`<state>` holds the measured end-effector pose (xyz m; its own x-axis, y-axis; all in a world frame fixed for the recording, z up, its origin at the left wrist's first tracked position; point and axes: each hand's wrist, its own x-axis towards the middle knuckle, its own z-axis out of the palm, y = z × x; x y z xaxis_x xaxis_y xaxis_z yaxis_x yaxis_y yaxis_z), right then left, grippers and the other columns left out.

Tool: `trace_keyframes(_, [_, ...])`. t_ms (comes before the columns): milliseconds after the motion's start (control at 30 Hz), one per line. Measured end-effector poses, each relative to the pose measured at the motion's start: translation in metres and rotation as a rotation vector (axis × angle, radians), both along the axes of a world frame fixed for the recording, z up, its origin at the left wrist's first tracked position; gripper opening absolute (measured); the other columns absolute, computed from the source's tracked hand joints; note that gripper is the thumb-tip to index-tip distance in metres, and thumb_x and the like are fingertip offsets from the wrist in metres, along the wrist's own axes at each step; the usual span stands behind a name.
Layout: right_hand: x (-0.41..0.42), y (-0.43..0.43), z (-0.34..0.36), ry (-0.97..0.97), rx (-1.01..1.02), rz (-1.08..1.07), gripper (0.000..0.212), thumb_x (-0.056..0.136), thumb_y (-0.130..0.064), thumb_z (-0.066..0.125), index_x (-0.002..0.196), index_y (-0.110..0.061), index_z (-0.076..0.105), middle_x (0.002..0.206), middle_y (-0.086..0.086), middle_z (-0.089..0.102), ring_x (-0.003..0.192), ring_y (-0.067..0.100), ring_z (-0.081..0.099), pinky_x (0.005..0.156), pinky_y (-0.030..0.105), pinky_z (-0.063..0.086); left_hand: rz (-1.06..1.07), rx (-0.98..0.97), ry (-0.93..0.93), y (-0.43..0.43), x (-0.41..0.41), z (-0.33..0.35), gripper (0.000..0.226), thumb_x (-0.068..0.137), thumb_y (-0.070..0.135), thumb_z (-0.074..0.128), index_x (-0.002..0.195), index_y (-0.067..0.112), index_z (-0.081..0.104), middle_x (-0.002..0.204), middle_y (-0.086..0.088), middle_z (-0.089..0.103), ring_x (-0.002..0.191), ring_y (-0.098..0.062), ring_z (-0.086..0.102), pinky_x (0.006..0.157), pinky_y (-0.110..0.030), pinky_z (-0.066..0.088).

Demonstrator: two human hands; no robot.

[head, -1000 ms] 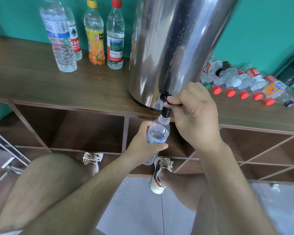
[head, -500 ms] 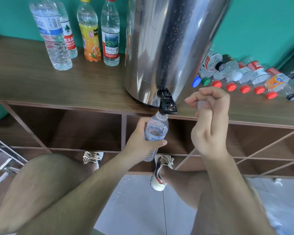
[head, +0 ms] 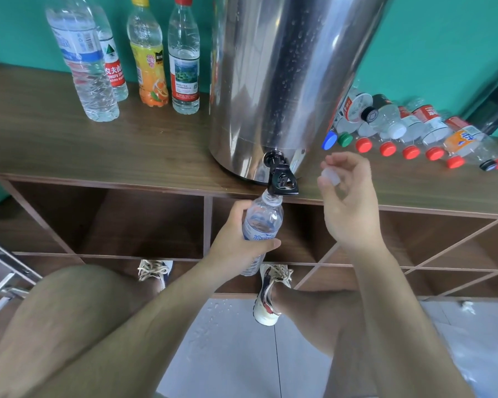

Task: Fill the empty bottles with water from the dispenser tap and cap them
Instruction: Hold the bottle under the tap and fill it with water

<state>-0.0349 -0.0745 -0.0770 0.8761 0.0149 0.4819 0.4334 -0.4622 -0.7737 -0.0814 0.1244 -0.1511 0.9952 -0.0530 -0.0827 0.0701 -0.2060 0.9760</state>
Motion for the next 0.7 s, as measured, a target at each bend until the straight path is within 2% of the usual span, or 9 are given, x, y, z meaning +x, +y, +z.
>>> trace_keyframes(167, [0.023,-0.009,-0.009,0.186,-0.042,-0.17,0.035,0.092,-0.01,0.076,0.112,-0.03,0.055,0.123,-0.002,0.063,0.111,0.008,0.065,0.105,0.04,0.052,0.002,0.011,-0.006,-0.001,0.0,0.001,0.069,0.08,0.024,0.087,0.127,0.042,0.04,0.112,0.026,0.061,0.107,0.004,0.061,0.08,-0.011,0.046])
trace_keyframes(300, [0.035,-0.01,-0.014,0.247,-0.104,-0.211,0.029,0.087,-0.013,0.081,0.104,-0.025,0.061,0.113,0.002,0.067,0.1,0.011,0.066,0.097,0.037,0.055,0.006,0.011,-0.007,-0.002,0.0,0.001,0.07,0.081,0.023,0.087,0.128,0.041,0.039,0.115,0.023,0.06,0.109,-0.001,0.061,0.082,-0.012,0.045])
trace_keyframes(500, [0.036,-0.013,-0.02,0.283,-0.105,-0.178,0.029,0.086,-0.019,0.085,0.106,-0.023,0.065,0.118,-0.003,0.065,0.111,0.01,0.064,0.103,0.032,0.051,0.015,0.013,-0.007,-0.002,0.0,-0.001,0.071,0.08,0.024,0.087,0.128,0.045,0.039,0.111,0.028,0.06,0.106,0.008,0.06,0.079,-0.01,0.045])
trace_keyframes(600, [0.024,-0.011,-0.01,0.167,-0.124,-0.219,0.023,0.092,-0.029,0.079,0.11,-0.022,0.068,0.118,-0.007,0.065,0.116,0.009,0.06,0.108,0.034,0.047,0.011,0.003,-0.011,-0.001,0.0,-0.001,0.07,0.08,0.024,0.088,0.125,0.046,0.04,0.108,0.034,0.06,0.103,0.013,0.06,0.076,-0.011,0.046])
trace_keyframes(700, [-0.006,0.003,0.025,-0.059,-0.048,-0.176,0.009,0.099,-0.033,0.07,0.102,-0.025,0.071,0.102,-0.009,0.069,0.1,0.005,0.063,0.094,0.027,0.051,0.01,-0.015,-0.005,0.0,0.0,0.0,0.071,0.079,0.025,0.089,0.128,0.043,0.04,0.108,0.03,0.062,0.102,0.012,0.061,0.078,-0.011,0.047])
